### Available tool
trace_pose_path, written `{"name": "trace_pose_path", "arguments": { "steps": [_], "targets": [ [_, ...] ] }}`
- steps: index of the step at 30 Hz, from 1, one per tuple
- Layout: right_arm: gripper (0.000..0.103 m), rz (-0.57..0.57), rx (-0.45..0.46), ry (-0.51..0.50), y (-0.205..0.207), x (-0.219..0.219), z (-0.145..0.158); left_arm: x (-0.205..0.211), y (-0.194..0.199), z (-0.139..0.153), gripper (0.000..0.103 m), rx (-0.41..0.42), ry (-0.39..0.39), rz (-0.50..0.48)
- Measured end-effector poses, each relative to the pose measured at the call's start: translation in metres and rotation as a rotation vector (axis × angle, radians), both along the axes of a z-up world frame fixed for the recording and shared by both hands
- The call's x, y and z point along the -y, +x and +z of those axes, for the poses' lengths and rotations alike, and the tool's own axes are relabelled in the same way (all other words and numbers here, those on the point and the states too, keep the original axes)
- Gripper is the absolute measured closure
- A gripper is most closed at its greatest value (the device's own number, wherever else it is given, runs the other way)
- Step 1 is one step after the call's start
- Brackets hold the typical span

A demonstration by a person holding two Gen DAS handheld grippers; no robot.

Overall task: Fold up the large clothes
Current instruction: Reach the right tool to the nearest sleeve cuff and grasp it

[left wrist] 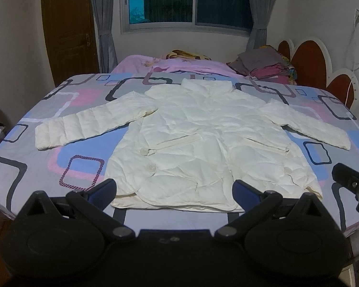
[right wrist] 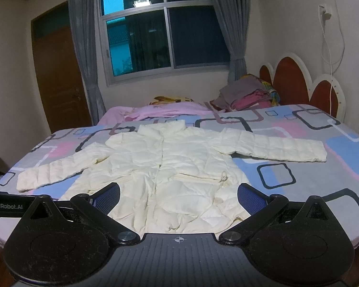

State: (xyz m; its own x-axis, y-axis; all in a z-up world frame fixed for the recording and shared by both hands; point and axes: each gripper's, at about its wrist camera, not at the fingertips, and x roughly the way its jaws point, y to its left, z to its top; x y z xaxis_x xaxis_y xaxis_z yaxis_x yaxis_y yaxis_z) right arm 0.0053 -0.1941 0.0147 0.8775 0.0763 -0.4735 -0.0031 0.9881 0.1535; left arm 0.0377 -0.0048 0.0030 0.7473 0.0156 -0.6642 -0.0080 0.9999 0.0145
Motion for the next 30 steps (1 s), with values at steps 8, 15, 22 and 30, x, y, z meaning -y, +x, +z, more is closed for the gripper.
{"name": "trace_pose_path", "arguments": {
  "steps": [8, 15, 22, 30],
  "targets": [
    [0.0, -0.027, -0.023, -0.004, 0.028, 0.004, -0.011, -0.002, 0.024, -0.007, 0.0, -0.011, 0.004, -0.003],
    [0.0, -0.054, -0.042, -0.004, 0.062, 0.01, -0.025, -0.007, 0.061, -0.018, 0.0, -0.033, -0.001, -0.005],
    [0.0, -0.082, -0.055, -0.002, 0.104, 0.013, -0.036, -0.013, 0.109, -0.029, 0.0, -0.042, -0.016, -0.008],
    [0.0, -0.143, -0.071, -0.005, 0.158, 0.015, -0.041, -0.017, 0.168, -0.038, 0.0, -0.059, -0.013, -0.034]
  ]
}}
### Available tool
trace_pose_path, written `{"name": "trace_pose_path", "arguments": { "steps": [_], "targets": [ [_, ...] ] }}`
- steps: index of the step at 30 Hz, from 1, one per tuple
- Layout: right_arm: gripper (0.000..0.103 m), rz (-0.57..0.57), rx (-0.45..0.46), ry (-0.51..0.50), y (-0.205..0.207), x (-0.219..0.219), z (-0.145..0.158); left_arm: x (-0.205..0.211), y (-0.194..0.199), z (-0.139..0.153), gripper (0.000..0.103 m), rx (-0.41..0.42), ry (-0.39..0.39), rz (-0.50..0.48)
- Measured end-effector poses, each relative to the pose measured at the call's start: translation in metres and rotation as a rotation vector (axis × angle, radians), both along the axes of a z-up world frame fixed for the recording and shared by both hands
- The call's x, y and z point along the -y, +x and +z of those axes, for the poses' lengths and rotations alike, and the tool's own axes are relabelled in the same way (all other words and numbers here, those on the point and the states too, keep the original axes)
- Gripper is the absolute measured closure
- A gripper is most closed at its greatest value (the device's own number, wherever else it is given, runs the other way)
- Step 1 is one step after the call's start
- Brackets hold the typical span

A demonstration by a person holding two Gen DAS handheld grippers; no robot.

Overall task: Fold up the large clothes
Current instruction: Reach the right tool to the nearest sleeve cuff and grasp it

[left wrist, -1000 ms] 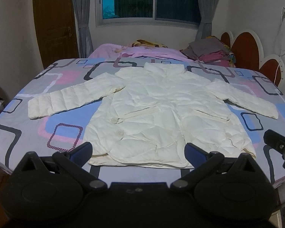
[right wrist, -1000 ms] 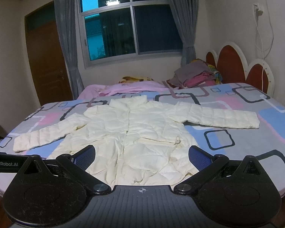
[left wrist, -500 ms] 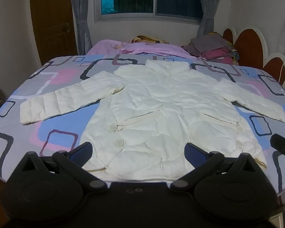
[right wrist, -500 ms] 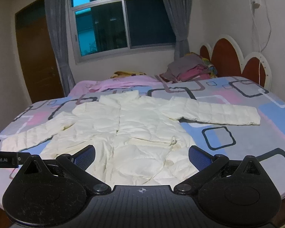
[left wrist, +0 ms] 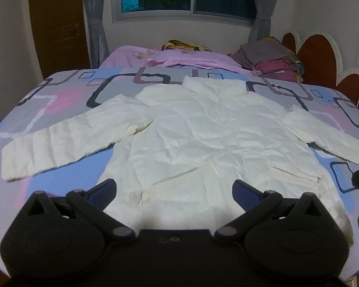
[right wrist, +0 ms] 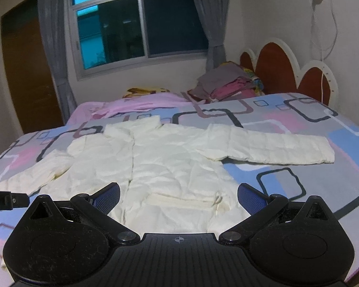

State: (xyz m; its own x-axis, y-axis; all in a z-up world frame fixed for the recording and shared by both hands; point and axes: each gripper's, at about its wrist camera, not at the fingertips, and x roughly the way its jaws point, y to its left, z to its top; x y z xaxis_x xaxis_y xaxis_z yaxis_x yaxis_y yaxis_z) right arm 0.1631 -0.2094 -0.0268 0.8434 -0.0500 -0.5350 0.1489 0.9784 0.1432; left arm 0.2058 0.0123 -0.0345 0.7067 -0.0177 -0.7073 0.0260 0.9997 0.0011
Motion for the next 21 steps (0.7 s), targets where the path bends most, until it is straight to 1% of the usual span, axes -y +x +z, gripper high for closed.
{"name": "trace_pose_path", "arguments": {
  "steps": [3, 6, 11, 16, 21],
  "targets": [
    [0.0, -0.026, -0.014, 0.009, 0.019, 0.002, -0.002, -0.004, 0.019, -0.003, 0.0, -0.005, -0.006, -0.018],
    [0.0, -0.045, -0.037, 0.027, 0.035, 0.005, -0.005, -0.011, 0.039, -0.008, 0.0, -0.02, -0.041, -0.037],
    [0.0, -0.078, -0.049, 0.006, 0.051, 0.012, -0.007, -0.014, 0.063, -0.017, 0.0, -0.037, -0.049, -0.02],
    [0.0, -0.109, -0.059, 0.002, 0.065, 0.031, -0.01, -0.009, 0.078, -0.021, 0.0, -0.039, -0.047, -0.003],
    [0.0, -0.136, -0.06, -0.002, 0.083, 0.064, -0.016, -0.002, 0.091, -0.024, 0.0, -0.024, -0.051, 0.018]
  ]
}}
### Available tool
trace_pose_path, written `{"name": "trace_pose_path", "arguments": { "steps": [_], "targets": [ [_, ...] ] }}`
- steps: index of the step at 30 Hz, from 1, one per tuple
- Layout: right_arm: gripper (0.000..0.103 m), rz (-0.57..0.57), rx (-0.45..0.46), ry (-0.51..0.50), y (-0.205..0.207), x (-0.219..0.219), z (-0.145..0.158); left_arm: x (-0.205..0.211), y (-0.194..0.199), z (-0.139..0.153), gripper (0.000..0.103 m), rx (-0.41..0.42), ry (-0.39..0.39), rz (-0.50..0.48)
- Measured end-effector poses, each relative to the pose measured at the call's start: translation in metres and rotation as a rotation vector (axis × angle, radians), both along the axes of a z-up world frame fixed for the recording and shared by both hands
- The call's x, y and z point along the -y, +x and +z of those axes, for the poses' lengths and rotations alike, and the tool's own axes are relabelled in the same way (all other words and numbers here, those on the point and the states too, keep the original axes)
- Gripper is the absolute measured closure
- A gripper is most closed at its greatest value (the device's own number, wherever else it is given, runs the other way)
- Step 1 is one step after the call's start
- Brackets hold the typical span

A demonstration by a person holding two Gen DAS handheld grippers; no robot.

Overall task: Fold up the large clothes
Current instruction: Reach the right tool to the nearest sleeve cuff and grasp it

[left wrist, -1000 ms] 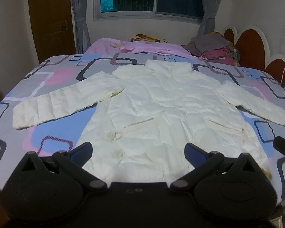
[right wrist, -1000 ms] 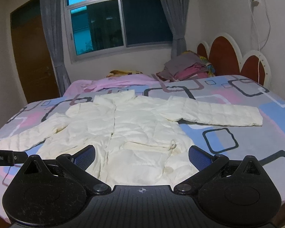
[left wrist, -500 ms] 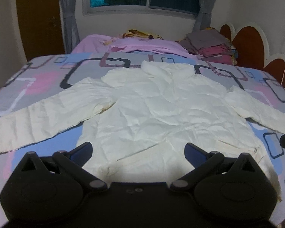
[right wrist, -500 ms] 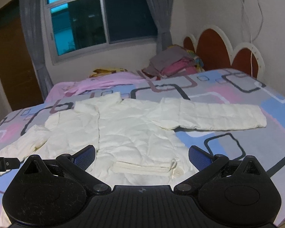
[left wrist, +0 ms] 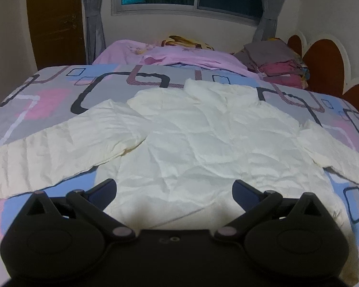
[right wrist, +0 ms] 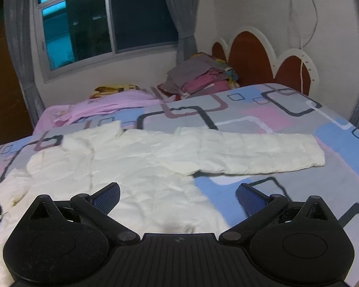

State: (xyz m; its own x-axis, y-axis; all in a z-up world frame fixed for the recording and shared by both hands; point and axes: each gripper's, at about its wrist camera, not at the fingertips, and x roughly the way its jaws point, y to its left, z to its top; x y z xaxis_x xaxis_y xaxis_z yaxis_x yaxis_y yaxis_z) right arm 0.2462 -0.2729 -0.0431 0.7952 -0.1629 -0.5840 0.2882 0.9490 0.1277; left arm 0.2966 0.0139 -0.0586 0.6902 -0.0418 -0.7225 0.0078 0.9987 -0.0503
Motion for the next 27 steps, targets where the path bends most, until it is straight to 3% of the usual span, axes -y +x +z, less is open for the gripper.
{"name": "trace_pose_path", "arguments": {
  "steps": [10, 19, 23, 27],
  "targets": [
    [0.0, -0.045, -0.06, 0.02, 0.047, 0.103, -0.042, 0.038, 0.039, -0.017, 0.0, -0.004, 0.037, 0.092],
    [0.001, -0.223, -0.146, 0.086, 0.07, 0.221, -0.09, 0.084, 0.073, -0.041, 0.0, -0.019, 0.077, 0.092],
    [0.001, -0.286, -0.183, 0.087, 0.075, 0.255, -0.108, 0.103, 0.084, -0.049, 0.0, -0.017, 0.116, 0.072],
    [0.001, -0.373, -0.204, 0.15, 0.072, 0.288, -0.125, 0.113, 0.09, -0.053, 0.0, -0.024, 0.126, 0.067]
  ]
}}
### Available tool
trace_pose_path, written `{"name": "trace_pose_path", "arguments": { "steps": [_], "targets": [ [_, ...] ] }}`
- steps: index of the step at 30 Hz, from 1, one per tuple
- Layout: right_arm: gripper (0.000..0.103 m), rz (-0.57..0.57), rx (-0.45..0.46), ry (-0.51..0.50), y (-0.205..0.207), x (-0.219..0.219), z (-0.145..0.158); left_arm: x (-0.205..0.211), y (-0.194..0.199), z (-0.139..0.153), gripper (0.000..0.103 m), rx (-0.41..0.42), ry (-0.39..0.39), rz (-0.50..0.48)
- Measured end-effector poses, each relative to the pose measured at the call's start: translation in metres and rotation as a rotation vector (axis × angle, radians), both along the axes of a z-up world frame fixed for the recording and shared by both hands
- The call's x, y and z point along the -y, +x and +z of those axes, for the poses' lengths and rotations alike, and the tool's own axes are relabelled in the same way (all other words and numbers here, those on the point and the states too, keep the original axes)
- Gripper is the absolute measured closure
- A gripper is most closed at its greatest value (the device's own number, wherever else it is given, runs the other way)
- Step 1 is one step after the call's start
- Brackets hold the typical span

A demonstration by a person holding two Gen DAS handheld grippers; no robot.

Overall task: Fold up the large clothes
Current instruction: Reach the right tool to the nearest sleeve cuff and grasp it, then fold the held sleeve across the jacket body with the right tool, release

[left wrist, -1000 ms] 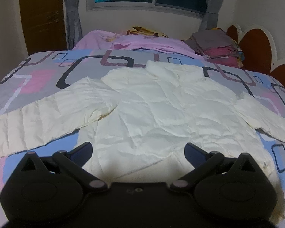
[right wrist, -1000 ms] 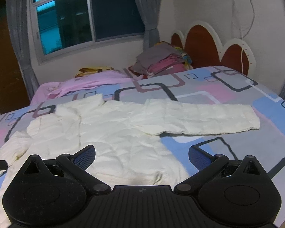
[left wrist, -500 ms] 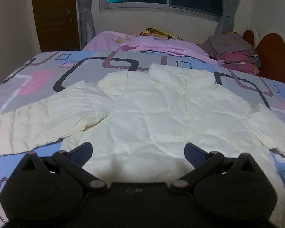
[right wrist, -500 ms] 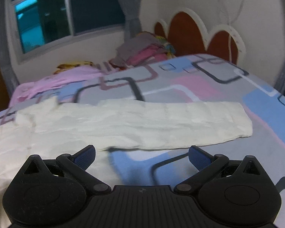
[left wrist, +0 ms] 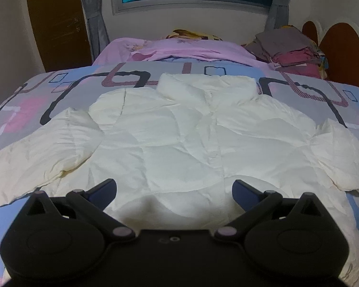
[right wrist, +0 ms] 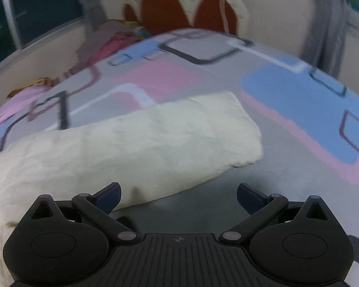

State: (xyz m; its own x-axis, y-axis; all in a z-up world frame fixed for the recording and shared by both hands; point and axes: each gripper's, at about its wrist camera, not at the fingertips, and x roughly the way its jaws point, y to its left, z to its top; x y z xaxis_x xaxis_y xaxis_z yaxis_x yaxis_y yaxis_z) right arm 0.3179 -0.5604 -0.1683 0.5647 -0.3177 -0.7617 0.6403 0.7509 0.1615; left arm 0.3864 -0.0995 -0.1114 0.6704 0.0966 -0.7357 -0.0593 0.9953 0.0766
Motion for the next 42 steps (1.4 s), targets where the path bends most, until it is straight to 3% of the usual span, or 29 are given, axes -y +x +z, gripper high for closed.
{"name": "trace_pose_path", "arguments": {
  "steps": [5, 6, 7, 10, 12, 14, 15, 17, 20, 24, 29, 34, 42],
  "targets": [
    [0.001, -0.089, 0.03, 0.078, 0.003, 0.029, -0.017, 0.003, 0.003, -0.002, 0.0, -0.004, 0.028, -0.002],
    [0.004, -0.104, 0.043, 0.082, 0.005, 0.033, -0.019, 0.003, 0.003, -0.002, 0.0, -0.004, 0.033, 0.0],
    [0.015, -0.116, 0.052, 0.082, 0.007, 0.037, -0.02, 0.002, 0.004, -0.001, 0.0, -0.004, 0.038, 0.002],
    [0.019, -0.151, 0.076, 0.062, 0.013, 0.045, -0.019, 0.0, 0.004, 0.0, 0.0, -0.002, 0.059, 0.004],
    [0.032, -0.158, 0.085, 0.043, 0.016, 0.047, -0.018, -0.002, 0.004, 0.002, 0.0, 0.001, 0.059, 0.005],
    [0.055, -0.152, 0.084, 0.021, 0.02, 0.047, -0.018, -0.004, 0.004, 0.004, 0.0, 0.01, 0.057, 0.005],
    [0.059, -0.154, 0.093, 0.022, 0.019, 0.048, -0.018, -0.005, 0.004, 0.005, 0.0, 0.012, 0.057, 0.006],
    [0.083, -0.149, 0.114, 0.031, 0.017, 0.049, -0.016, -0.006, 0.004, 0.006, 0.001, 0.017, 0.058, 0.007],
    [0.093, -0.116, 0.136, -0.01, 0.018, 0.039, -0.007, -0.009, 0.003, 0.008, 0.002, 0.023, 0.04, -0.009],
    [0.096, -0.049, 0.203, -0.078, 0.025, 0.013, 0.02, -0.018, 0.001, 0.012, 0.002, 0.032, 0.025, -0.007],
    [0.096, 0.123, 0.307, -0.146, 0.045, -0.056, 0.067, -0.045, -0.002, 0.02, 0.002, 0.061, -0.016, 0.013],
    [0.096, 0.338, 0.382, -0.179, 0.074, -0.161, 0.097, -0.087, -0.004, 0.025, 0.002, 0.08, -0.043, 0.04],
    [0.096, 0.591, 0.385, -0.079, 0.108, -0.336, 0.085, -0.166, -0.009, 0.026, 0.002, 0.091, -0.054, 0.085]
  ]
}}
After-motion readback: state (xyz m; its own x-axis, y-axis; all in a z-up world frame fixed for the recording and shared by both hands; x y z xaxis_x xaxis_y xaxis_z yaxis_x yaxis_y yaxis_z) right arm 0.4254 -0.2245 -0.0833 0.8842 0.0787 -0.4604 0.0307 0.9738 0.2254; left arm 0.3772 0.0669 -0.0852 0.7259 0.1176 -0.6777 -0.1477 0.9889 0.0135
